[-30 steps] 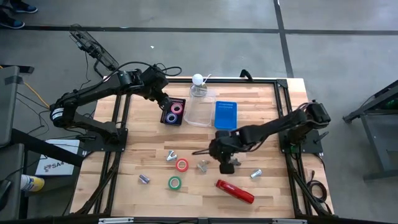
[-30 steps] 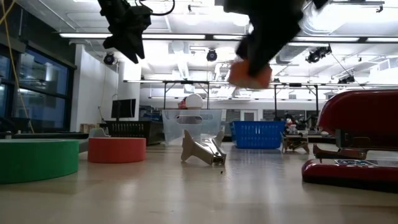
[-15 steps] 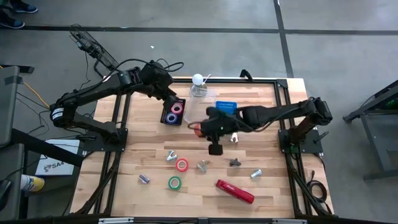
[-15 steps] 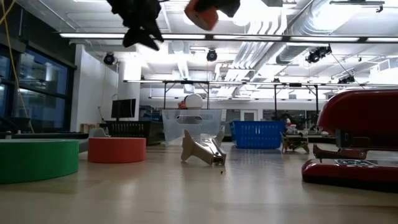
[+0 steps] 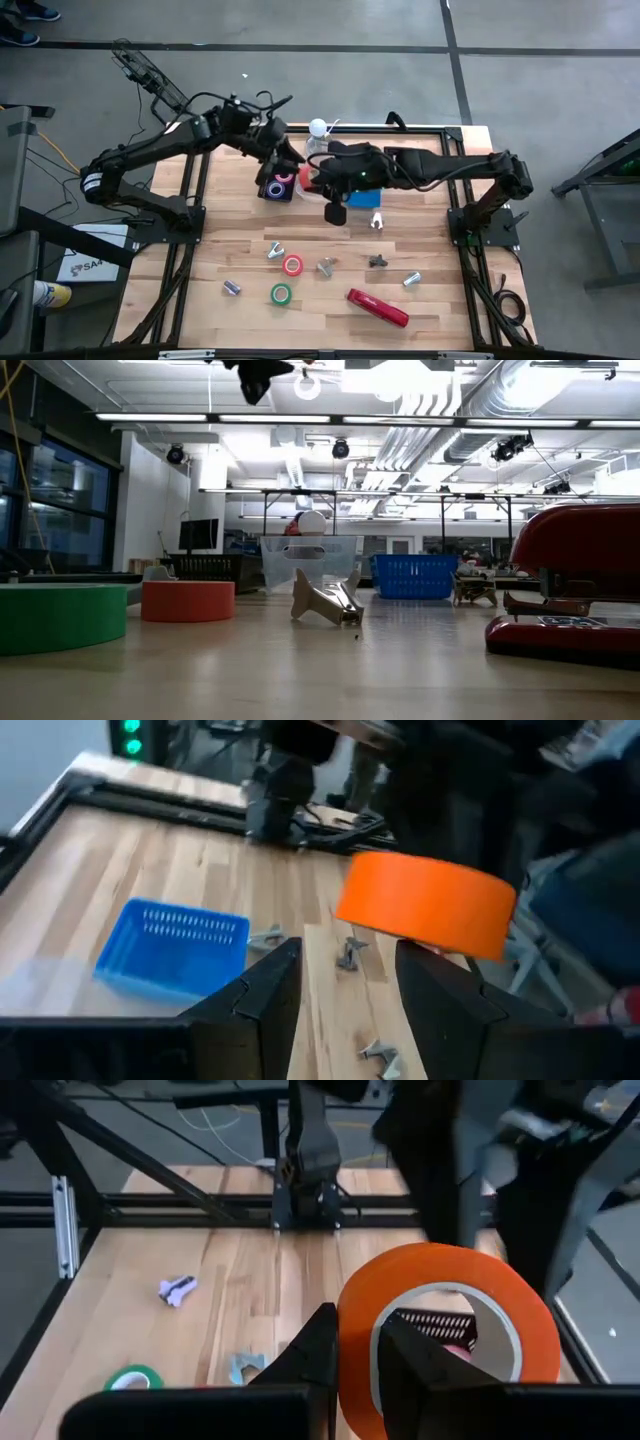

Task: Pick and place Stapler, Stapler remover, tape
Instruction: Put the orange tape into the black basket

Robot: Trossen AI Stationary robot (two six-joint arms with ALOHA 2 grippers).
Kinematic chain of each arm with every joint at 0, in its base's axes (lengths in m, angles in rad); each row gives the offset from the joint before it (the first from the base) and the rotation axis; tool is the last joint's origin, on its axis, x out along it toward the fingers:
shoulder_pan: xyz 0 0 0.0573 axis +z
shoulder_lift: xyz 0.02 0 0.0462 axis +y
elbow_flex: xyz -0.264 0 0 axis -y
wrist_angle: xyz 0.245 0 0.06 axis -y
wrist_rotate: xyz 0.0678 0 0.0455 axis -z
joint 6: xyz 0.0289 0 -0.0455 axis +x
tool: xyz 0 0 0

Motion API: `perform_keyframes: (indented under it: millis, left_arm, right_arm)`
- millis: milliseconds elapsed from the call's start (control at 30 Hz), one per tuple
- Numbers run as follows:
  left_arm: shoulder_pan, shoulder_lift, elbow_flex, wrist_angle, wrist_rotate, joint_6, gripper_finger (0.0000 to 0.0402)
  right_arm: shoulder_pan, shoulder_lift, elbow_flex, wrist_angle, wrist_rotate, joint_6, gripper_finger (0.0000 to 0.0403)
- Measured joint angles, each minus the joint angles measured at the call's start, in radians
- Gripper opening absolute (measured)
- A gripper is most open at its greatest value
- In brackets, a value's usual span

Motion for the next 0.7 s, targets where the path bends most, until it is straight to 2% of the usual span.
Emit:
perform_keyframes:
  millis: [200, 333, 700]
  left_arm:
    - [-0.063, -0.005, 0.000, 0.015, -0.094, 0.058, 0.0161]
    - [-0.082, -0.005, 0.000, 0.092, -0.146, 0.056, 0.0161]
    - [-0.088, -0.005, -0.001, 0.209, -0.110, 0.055, 0.0161]
  right_arm:
    - [0.000, -0.016, 0.011, 0.008, 0.009, -0.013, 0.0031]
    - [0.000, -0.019, 0.012, 0.034, -0.037, -0.027, 0.0031]
    - [-0.001, -0.023, 0.014, 0.069, -0.117, -0.050, 0.0031]
